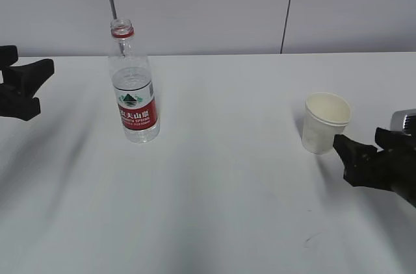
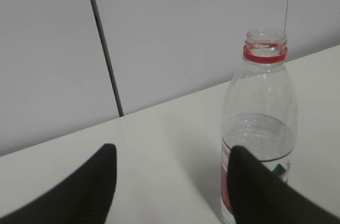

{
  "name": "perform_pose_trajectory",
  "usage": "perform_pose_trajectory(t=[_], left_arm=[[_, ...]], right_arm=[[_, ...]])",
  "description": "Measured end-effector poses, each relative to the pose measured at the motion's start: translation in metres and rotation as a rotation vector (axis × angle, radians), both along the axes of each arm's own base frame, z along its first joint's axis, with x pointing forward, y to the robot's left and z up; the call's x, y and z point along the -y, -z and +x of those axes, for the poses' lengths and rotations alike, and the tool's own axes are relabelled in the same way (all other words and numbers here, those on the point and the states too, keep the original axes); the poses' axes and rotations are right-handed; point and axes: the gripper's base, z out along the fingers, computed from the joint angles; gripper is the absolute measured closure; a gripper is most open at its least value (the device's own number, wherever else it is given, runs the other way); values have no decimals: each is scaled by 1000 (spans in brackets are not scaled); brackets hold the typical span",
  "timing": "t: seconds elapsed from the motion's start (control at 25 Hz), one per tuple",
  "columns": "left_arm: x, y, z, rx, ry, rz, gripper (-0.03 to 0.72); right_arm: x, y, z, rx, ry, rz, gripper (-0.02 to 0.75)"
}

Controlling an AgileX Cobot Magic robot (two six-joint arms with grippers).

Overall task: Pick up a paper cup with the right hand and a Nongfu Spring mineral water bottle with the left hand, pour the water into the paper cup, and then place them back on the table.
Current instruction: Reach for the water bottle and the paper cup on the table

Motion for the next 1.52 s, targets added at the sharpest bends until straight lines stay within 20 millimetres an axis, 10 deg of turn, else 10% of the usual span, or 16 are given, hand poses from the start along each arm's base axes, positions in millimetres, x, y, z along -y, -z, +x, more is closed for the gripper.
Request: perform_pose_trajectory(t=[0.92, 1.52], left_arm=[[0, 2, 0, -20, 1, 17, 272], [0, 2, 0, -20, 3, 19, 273]], right_arm=[[-2, 3, 0, -6, -22, -2, 149], [-6, 36, 45, -37, -22, -4, 143]])
